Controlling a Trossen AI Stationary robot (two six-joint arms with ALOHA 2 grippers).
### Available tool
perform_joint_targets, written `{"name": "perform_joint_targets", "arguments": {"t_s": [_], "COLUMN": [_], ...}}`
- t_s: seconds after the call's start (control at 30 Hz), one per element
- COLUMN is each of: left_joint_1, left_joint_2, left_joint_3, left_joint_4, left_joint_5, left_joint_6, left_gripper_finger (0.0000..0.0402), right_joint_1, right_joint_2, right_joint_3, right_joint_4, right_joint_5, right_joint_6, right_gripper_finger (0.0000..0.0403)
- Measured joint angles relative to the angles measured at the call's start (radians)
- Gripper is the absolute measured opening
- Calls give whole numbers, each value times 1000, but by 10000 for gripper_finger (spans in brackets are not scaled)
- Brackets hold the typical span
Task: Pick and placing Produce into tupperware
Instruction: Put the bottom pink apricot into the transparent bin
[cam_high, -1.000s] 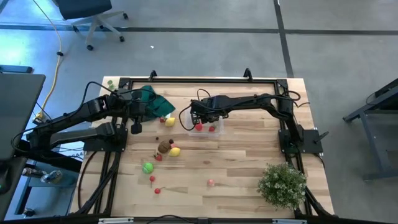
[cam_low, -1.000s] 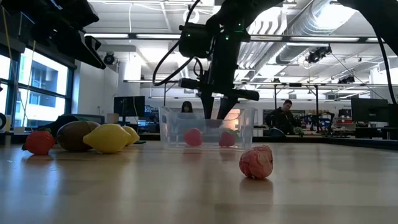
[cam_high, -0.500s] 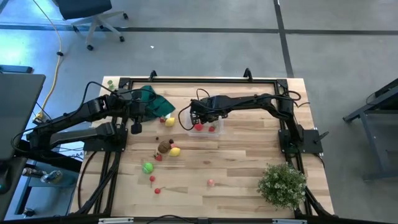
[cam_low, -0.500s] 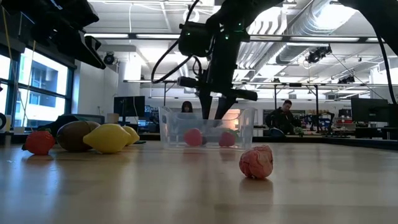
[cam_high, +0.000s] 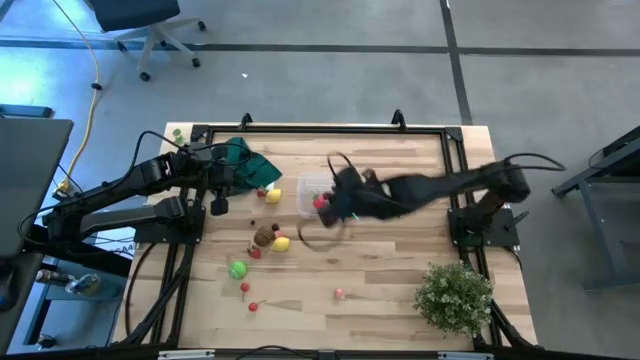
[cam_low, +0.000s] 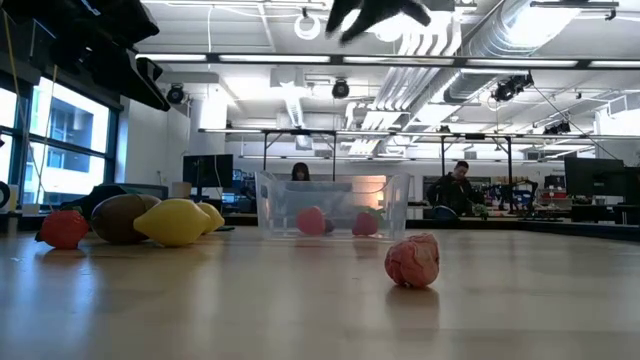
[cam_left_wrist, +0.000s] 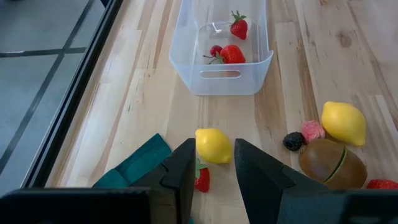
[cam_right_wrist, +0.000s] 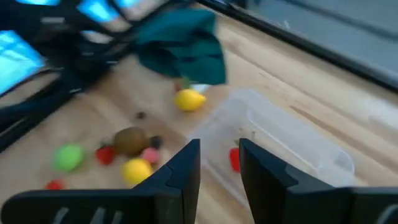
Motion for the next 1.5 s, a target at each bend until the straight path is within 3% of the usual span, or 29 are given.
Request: {"name": "perform_joint_targets", "arguments": {"t_s": [0.27, 0.47, 0.57, 0.77, 0.87, 0.93, 1.23, 1.5], "left_joint_1": [0, 0, 0, 0, 0, 0, 0, 0], "left_joint_2": [0, 0, 0, 0, 0, 0, 0, 0], "left_joint_3": [0, 0, 0, 0, 0, 0, 0, 0], "left_joint_4": [0, 0, 0, 0, 0, 0, 0, 0], "left_joint_5": [0, 0, 0, 0, 0, 0, 0, 0], "left_joint_6": [0, 0, 0, 0, 0, 0, 0, 0], "left_gripper_finger": [99, 99, 99, 99, 99, 99, 99, 99], "right_joint_1": [241, 278, 280, 211, 176, 164, 174, 174], "right_joint_2": [-30, -9, -71, -270, -311, -312, -228, -217], "right_joint_3": [1, -87, -278, -773, -944, -1017, -1041, -1020], "right_joint_4": [-75, -26, 206, 918, 1227, 1355, 1429, 1374], "right_joint_5": [117, 33, -99, -374, -476, -523, -551, -544], "right_joint_6": [-127, -225, -318, -511, -671, -696, -752, -864], "right_gripper_finger": [101, 101, 101, 101, 101, 101, 116, 172]}}
